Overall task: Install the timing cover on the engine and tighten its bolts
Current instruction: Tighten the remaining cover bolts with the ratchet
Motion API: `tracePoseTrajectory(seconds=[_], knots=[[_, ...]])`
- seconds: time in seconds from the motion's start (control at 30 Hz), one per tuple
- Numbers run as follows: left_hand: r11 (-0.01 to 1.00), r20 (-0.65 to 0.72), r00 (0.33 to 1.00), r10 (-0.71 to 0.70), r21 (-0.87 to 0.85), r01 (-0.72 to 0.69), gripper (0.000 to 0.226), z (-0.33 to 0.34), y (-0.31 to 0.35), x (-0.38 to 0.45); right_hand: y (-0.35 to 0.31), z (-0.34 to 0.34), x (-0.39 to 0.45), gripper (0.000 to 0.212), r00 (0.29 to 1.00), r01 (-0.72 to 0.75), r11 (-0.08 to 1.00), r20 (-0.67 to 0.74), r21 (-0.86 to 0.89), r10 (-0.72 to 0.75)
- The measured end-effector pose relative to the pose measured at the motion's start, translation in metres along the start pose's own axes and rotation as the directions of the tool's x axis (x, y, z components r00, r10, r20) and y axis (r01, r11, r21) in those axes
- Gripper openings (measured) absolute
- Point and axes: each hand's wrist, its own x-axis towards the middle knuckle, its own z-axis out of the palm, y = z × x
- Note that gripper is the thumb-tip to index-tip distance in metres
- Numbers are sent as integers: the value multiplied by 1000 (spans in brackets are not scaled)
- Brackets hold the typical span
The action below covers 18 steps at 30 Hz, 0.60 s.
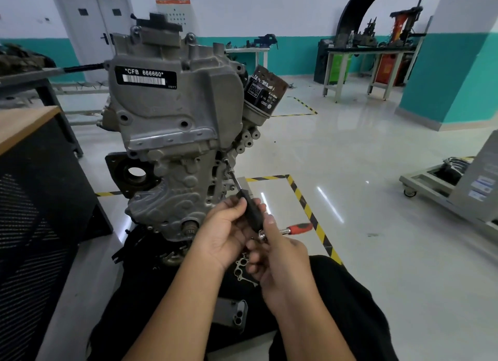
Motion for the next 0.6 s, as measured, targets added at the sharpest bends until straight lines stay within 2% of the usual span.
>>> tracePoseTrajectory(seconds=[0.03, 0.07, 0.1, 0.13, 0.17, 0.23, 0.33, 0.4, 0.47, 0.53, 0.6], knots=[[999, -3, 1000, 14, -32, -14, 20, -1, 0, 0, 2, 0, 1, 28, 999, 51, 995, -1, -90, -51], [998, -1, 1000, 22, -63, -22, 20, -1, -1, 1, 6, -1, 4, 18, 986, 159, 956, -11, -245, -167], [996, 1, 1000, 24, -82, -24, 20, 0, -1, 2, 8, -2, 5, 10, 954, 270, 875, -16, -403, -301], [996, -2, 1000, 27, -85, -28, 20, 1, -2, 2, 11, -2, 6, 11, 914, 340, 798, -26, -499, -406], [996, -10, 1000, 30, -87, -30, 20, 3, -3, 2, 14, -2, 6, 15, 885, 370, 768, -52, -523, -462], [995, -41, 999, 32, -88, -35, 21, 5, -4, 4, 17, 1, 3, 23, 881, 359, 828, -138, -430, -453], [1000, -26, 1000, 11, -10, -11, 29, 4, -1, -1, 15, 7, -1, 30, 952, 231, 968, -183, -96, -245], [1000, 4, 1000, -7, 6, 7, 35, 2, 3, -3, 12, 9, 0, 41, 982, 123, 992, -149, 35, -116], [1000, 21, 1000, -8, 9, 8, 21, 3, 8, -5, 11, 7, 1, 39, 983, 133, 991, -128, -25, -135], [1000, 11, 1000, -17, 13, 17, 16, 6, 10, -5, 13, 3, 5, 27, 949, 259, 948, -134, -184, -285], [999, -23, 999, -27, 27, 28, 15, 9, 8, -6, 16, 2, 4, 21, 890, 353, 859, -150, -371, -431]])
